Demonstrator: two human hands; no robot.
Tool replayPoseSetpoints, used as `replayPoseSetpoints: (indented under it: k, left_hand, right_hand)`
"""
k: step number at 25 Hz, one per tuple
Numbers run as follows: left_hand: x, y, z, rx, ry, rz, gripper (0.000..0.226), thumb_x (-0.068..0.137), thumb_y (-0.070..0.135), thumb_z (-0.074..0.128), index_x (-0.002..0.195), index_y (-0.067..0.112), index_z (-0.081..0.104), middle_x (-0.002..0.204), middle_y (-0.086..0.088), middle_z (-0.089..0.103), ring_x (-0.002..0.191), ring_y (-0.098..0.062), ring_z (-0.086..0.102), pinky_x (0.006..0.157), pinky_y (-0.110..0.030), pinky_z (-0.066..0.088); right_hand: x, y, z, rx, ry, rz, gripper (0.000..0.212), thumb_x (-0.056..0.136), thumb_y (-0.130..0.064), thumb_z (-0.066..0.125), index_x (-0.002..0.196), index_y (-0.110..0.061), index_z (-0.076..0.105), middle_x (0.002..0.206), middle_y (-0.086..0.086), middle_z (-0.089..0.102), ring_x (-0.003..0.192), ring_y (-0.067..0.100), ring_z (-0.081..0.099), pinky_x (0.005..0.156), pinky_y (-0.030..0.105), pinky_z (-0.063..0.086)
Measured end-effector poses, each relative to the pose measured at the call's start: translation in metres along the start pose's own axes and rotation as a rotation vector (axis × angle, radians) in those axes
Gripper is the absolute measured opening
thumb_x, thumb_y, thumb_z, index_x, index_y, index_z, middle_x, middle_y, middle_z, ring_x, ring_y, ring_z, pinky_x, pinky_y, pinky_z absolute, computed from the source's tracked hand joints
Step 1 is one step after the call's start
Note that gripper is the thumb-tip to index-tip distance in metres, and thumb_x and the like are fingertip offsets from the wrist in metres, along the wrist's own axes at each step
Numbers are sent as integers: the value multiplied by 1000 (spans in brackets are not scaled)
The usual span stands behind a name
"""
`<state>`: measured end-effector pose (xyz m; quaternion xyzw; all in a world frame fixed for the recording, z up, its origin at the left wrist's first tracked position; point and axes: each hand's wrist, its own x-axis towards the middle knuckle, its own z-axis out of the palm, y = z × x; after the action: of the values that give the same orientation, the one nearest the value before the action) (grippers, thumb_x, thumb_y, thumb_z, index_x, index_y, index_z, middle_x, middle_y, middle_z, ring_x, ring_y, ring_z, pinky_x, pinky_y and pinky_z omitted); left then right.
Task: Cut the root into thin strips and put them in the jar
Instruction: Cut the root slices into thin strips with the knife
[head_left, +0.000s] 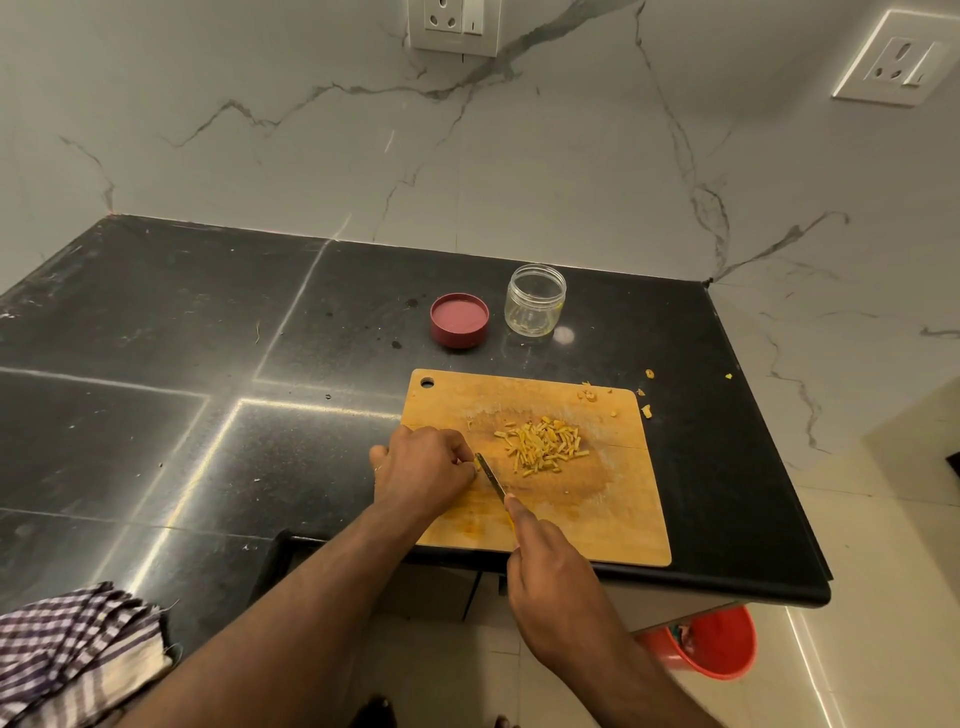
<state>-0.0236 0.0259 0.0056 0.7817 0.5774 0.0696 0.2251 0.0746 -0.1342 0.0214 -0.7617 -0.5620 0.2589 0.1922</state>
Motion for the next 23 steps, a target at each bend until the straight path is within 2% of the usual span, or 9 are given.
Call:
replayPoseSetpoints:
  k: [7, 10, 14, 18, 23]
  left_hand:
    - [1, 4, -1, 32, -8, -5, 14, 91, 44, 59, 90, 34, 69, 93, 16, 63, 106, -15, 43, 82, -40, 25]
    - [1, 6, -1, 61, 11, -3, 14, 90, 43, 57, 87, 33, 67, 88, 15, 62, 101, -14, 44, 81, -40, 26]
    - [2, 3, 2, 22, -5, -5, 12, 91, 42, 59, 85, 35, 68, 90, 16, 63, 104, -14, 46, 84, -42, 28]
    - [3, 0, 1, -12, -26, -9, 12, 92, 44, 62, 88, 36, 70, 94, 18, 65, 110, -14, 45, 86, -42, 29]
    - [3, -1, 4, -26, -11, -22, 14, 91, 44, 61, 83, 35, 69, 89, 19, 64, 109, -15, 47, 87, -43, 30]
  right_hand:
    - [1, -6, 4, -69, -46, -2, 56, 105, -21, 29, 156, -29, 9, 124, 0, 46, 92, 14, 49, 73, 26, 41]
    - [-5, -5, 3, -58, -50, 5, 54, 105, -23, 28, 155, -30, 10, 125, -2, 47, 94, 13, 51, 77, 27, 45]
    - [-20, 2, -1, -45, -28, 5, 54, 105, -26, 29, 155, -32, 11, 123, -7, 45, 91, 11, 53, 77, 26, 47]
    - [-11, 2, -7, -2, 20, 27, 53, 105, -27, 30, 155, -31, 12, 135, -6, 44, 104, 9, 51, 86, 23, 46]
    - [0, -6, -3, -14, -14, -4, 53, 104, -25, 31, 155, -29, 16, 136, -2, 46, 111, 14, 51, 91, 28, 45]
